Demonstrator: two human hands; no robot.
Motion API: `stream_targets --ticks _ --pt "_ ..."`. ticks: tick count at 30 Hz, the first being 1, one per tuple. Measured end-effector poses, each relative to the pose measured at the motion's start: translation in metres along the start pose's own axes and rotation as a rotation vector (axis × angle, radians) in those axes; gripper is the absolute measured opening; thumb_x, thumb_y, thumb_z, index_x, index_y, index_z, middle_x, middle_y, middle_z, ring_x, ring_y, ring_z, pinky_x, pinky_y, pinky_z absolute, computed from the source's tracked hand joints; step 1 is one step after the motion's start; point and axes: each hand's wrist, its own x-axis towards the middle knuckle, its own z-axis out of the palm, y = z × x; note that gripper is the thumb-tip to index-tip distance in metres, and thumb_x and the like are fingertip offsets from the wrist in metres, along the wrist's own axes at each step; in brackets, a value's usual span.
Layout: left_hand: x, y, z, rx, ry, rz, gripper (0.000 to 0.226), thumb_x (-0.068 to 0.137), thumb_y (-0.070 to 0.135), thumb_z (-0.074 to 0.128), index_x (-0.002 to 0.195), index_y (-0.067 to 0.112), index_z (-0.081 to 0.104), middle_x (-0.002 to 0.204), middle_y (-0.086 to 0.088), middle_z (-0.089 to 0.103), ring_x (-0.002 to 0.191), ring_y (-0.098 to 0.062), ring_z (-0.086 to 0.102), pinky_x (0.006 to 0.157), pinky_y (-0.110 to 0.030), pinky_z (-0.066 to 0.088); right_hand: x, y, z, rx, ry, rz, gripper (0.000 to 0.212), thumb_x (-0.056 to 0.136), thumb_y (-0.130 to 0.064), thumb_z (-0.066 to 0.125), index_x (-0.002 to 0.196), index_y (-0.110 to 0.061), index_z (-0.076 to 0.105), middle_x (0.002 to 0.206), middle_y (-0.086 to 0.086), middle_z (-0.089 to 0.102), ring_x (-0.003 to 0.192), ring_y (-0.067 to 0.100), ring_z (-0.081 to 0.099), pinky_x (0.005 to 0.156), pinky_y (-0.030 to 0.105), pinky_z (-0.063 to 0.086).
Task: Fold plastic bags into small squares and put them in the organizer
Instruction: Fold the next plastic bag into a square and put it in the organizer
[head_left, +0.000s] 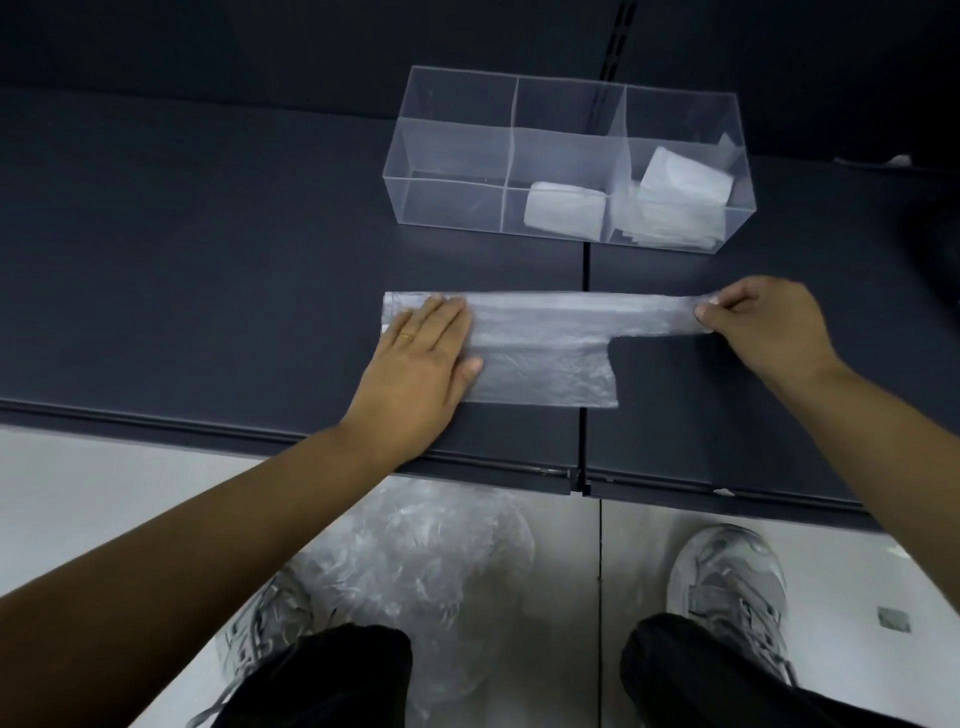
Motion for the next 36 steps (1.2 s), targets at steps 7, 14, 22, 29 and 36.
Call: stream_targets --ticks 7,14,22,29,36 --pt "-0.004 -0.006 0.016 0.166 -0.093 -0.039 0.079 0.088 0.069 -0.003 0.150 0.020 -0.008 0.159 0.002 -0.009 0.147 -0.016 -0.011 0.119 -0.039 -0.008 -0.071 -0.091 0.052 -0.007 -0.050 -0.648 0.045 0.085 -0.001 0.055 0.130 -0.006 0.053 0.133 0.017 0.048 0.124 0.028 0.045 0.109 0.029 0.030" --pt "-0.005 -0.009 0.013 0.150 -0.087 -0.008 0.084 0.086 0.068 0.006 0.152 0.017 0.005 0.161 -0.007 0.003 0.148 -0.027 -0.002 0.120 -0.044 0.001 -0.081 -0.087 0.111 -0.374 -0.281 -0.737 0.059 0.102 -0.039 0.025 0.153 -0.015 0.008 0.162 0.000 0.004 0.148 0.012 -0.002 0.118 0.032 -0.009" --pt "-0.011 -0.031 0.004 0.203 -0.130 -0.167 0.112 0.069 0.090 0.002 0.153 0.017 0.001 0.161 -0.012 -0.004 0.148 -0.028 -0.006 0.118 -0.052 -0.003 -0.047 -0.016 0.066 -0.560 -0.176 -0.585 0.064 0.098 -0.051 0.012 0.154 -0.020 0.005 0.162 0.001 0.001 0.149 0.016 -0.003 0.119 0.036 -0.006" --pt "-0.023 -0.029 -0.009 0.042 -0.092 -0.036 0.108 0.072 0.084 0.018 0.154 0.016 0.002 0.160 0.000 -0.010 0.147 -0.017 -0.014 0.118 -0.042 -0.012 -0.057 -0.003 0.028 -0.171 -0.086 -0.607 0.055 0.087 -0.036 0.062 0.137 -0.017 0.048 0.150 0.005 0.035 0.139 0.022 0.028 0.112 0.039 0.020" --pt "-0.023 0.004 -0.001 -0.156 -0.059 0.181 0.071 0.090 0.052 0.052 0.147 0.013 0.035 0.157 0.001 0.026 0.145 -0.014 0.017 0.116 -0.017 0.000 -0.071 -0.004 0.028 -0.075 -0.131 -0.739 0.012 0.072 -0.009 0.082 0.081 -0.009 0.074 0.091 0.004 0.063 0.087 0.027 0.057 0.083 0.042 0.045"
